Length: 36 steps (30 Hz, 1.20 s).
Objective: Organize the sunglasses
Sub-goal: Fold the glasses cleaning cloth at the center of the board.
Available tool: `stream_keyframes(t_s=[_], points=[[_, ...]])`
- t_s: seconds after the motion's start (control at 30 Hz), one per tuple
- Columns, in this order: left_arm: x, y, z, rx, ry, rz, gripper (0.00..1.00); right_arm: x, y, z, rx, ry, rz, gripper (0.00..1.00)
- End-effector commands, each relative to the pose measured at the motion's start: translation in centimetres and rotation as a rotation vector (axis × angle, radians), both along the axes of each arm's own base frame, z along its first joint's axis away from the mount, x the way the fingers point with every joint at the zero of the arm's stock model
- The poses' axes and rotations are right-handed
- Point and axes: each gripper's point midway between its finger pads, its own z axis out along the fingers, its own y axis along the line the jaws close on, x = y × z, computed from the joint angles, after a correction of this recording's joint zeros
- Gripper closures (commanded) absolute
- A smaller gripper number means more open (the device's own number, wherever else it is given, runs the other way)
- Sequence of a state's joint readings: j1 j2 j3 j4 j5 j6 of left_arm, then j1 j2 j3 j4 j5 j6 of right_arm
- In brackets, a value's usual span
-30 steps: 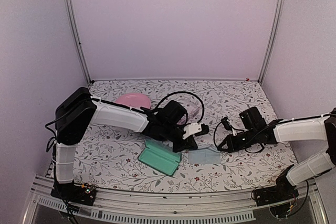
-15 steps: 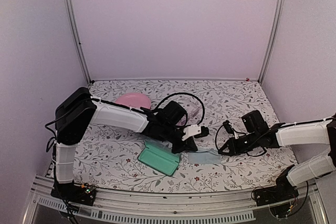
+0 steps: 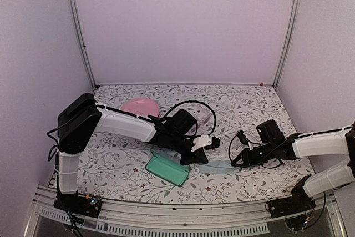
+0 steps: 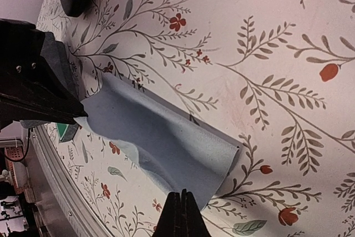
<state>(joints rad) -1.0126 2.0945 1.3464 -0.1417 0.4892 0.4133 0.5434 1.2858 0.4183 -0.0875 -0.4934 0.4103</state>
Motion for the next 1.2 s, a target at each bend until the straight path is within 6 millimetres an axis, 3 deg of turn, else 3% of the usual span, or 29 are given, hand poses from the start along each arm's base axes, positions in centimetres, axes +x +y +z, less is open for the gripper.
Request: stream_keyframes(t_s=[0.0,0.43,0.7,1.17], points=[[-0.7,2.5,-4.2,0.140,-0.005,-0.006,0.99,-0.1,0.4,0.3,0.023,-0.009,0.004,1.00],[-1.6,2.7,-4.9,0.169,-0.002,-0.031,0.83,-0.9,0.6,-0.1,0.019,0.009,0.019,1.00],[-2.0,2.8,-5.2,0.183,0.015,-0.048,0.74,-1.4,0.7,-0.3,0.027,0.023,0.029,0.91],[-0.5,1.1,-2.5,0.077,0.026,0.004,0.71,-2.7,0.7,-0.3,0.066,0.032,0.052,0.77]])
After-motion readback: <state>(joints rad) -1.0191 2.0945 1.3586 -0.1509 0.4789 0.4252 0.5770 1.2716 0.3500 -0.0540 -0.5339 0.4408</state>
